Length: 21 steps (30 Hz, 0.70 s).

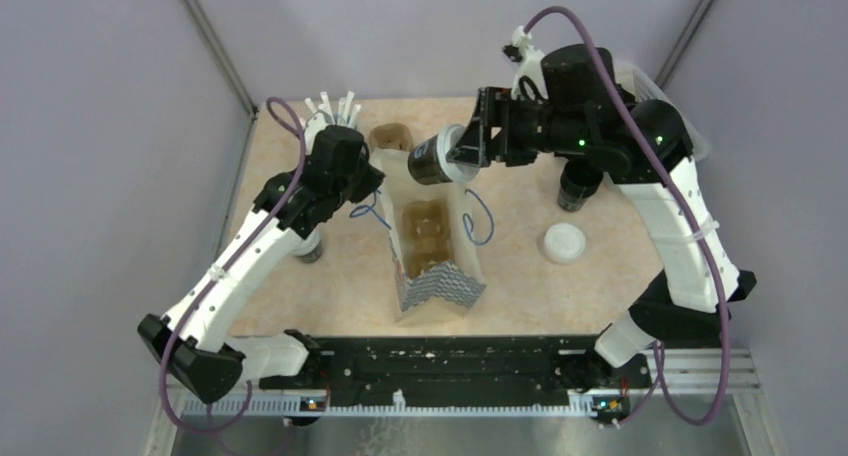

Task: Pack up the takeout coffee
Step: Place the coffee cup on the cup tray.

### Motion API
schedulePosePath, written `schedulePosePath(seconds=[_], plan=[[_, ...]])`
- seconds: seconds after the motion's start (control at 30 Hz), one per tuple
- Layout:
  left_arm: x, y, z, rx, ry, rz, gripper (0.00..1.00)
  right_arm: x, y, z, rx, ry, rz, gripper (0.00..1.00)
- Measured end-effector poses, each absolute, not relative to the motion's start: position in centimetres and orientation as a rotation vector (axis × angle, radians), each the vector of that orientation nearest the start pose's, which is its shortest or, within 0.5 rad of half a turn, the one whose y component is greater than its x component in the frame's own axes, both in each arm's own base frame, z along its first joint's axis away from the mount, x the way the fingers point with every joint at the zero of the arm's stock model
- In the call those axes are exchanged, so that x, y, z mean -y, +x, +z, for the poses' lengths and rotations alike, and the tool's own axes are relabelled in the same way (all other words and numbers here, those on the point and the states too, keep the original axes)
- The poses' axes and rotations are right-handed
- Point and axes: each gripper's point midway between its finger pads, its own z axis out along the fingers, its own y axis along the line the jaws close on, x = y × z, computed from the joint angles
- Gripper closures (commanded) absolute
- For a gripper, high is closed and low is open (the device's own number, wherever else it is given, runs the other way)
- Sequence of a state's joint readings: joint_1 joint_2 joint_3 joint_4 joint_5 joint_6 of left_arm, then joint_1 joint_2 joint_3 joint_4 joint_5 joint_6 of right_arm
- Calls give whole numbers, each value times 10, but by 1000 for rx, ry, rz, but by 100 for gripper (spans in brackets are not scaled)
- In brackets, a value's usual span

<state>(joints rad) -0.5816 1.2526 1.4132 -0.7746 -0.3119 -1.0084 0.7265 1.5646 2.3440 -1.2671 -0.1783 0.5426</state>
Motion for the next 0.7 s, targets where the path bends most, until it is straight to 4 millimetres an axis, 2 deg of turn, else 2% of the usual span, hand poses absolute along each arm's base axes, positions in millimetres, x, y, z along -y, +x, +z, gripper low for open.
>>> schedulePosePath(seconds=[0.17, 0.27, 0.33, 0.43, 0.5, 0.63, 0.7], plan=[[169, 302, 299, -2093, -742, -567, 98, -288, 214, 431, -2227, -358, 920, 36], [163, 296, 298, -2077, -786, -577, 89, -289, 214, 424, -2246, -350, 913, 36], [158, 286, 288, -2073, -822, -591, 82, -290, 214, 421, -2259, -351, 910, 36], [149, 268, 268, -2089, -848, -599, 77, -294, 210, 419, -2264, -370, 915, 36], [146, 261, 266, -2099, -821, -601, 63, -300, 204, 417, -2270, -398, 922, 36], [142, 259, 278, -2097, -664, -563, 33, -311, 198, 407, -2302, -441, 910, 36], [139, 259, 290, -2091, -530, -525, 24, -316, 198, 400, -2320, -455, 901, 36]])
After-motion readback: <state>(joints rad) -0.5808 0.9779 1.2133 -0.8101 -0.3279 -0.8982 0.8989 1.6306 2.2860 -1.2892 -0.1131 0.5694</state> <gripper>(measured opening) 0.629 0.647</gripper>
